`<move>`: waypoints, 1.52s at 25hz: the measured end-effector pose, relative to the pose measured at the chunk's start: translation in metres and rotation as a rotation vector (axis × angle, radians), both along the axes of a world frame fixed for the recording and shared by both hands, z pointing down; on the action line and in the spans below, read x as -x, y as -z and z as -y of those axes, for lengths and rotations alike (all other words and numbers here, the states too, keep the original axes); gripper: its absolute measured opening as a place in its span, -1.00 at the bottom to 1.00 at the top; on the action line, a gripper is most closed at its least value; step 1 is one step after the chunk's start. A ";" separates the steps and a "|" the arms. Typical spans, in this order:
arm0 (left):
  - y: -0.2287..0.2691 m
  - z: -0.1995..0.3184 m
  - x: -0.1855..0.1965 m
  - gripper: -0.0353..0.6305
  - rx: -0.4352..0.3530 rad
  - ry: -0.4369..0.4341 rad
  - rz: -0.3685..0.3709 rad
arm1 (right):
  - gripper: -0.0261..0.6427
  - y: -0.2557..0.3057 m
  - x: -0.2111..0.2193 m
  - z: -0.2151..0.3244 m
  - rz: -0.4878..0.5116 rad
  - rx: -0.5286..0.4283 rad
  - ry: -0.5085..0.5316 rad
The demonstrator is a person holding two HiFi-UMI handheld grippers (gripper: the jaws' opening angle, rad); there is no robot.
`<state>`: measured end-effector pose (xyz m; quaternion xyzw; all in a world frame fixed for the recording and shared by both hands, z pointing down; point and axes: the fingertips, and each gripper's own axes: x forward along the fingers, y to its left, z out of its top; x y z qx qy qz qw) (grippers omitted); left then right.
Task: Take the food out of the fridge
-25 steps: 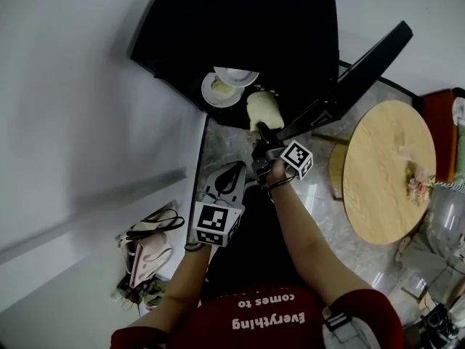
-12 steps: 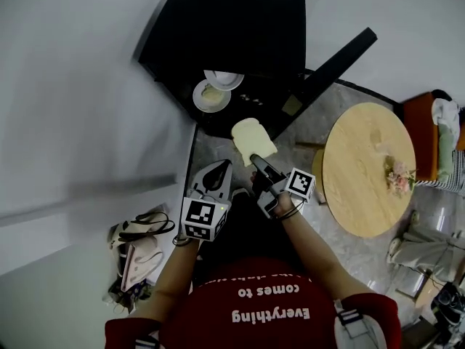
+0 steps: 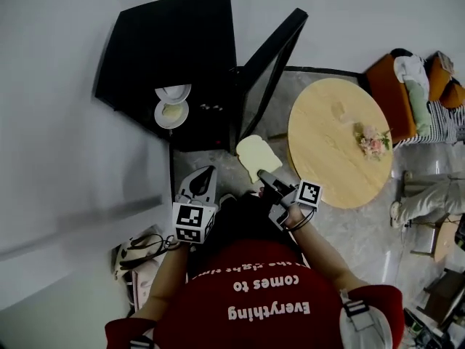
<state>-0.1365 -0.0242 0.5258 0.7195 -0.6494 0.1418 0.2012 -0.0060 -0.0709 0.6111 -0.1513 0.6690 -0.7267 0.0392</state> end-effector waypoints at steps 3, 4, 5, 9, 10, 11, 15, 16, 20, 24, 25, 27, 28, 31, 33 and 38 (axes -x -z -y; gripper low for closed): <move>0.005 0.019 -0.031 -0.89 -0.013 -0.093 0.003 | -0.66 -0.006 -0.040 0.019 -0.032 -0.001 -0.120; 0.006 0.025 -0.041 -0.89 -0.018 -0.124 0.005 | -0.66 -0.009 -0.053 0.026 -0.045 0.000 -0.161; 0.006 0.031 -0.051 -0.89 -0.022 -0.154 0.007 | -0.66 -0.013 -0.066 0.033 -0.055 0.002 -0.203; 0.008 0.046 -0.087 -0.89 -0.022 -0.274 0.010 | -0.66 -0.022 -0.113 0.048 -0.077 0.026 -0.359; 0.010 0.049 -0.094 -0.89 -0.025 -0.297 0.011 | -0.66 -0.026 -0.123 0.050 -0.091 0.031 -0.379; 0.011 0.052 -0.099 -0.89 -0.028 -0.314 0.012 | -0.66 -0.031 -0.130 0.051 -0.109 0.036 -0.390; 0.016 0.066 -0.115 -0.89 -0.037 -0.362 0.014 | -0.66 -0.055 -0.156 0.060 -0.200 0.063 -0.416; 0.016 0.070 -0.119 -0.89 -0.037 -0.378 0.017 | -0.66 -0.062 -0.162 0.064 -0.220 0.072 -0.427; 0.016 0.080 -0.140 -0.89 -0.027 -0.438 0.027 | -0.66 -0.083 -0.181 0.079 -0.284 0.104 -0.463; 0.015 0.088 -0.158 -0.89 -0.011 -0.474 0.026 | -0.66 -0.092 -0.189 0.089 -0.370 0.103 -0.440; 0.014 0.089 -0.162 -0.89 -0.007 -0.480 0.026 | -0.65 -0.094 -0.190 0.090 -0.398 0.100 -0.427; 0.014 0.092 -0.168 -0.89 0.000 -0.489 0.030 | -0.65 -0.098 -0.191 0.091 -0.479 0.086 -0.375; 0.013 0.094 -0.170 -0.89 0.003 -0.494 0.030 | -0.65 -0.100 -0.192 0.091 -0.532 0.075 -0.337; 0.014 0.100 -0.177 -0.89 0.009 -0.516 0.031 | -0.63 -0.107 -0.197 0.091 -0.706 0.045 -0.229; 0.015 0.103 -0.181 -0.89 0.010 -0.528 0.032 | -0.60 -0.110 -0.202 0.092 -0.810 0.027 -0.177; 0.016 0.112 -0.186 -0.89 0.008 -0.539 0.033 | -0.51 -0.117 -0.218 0.094 -1.142 -0.102 0.072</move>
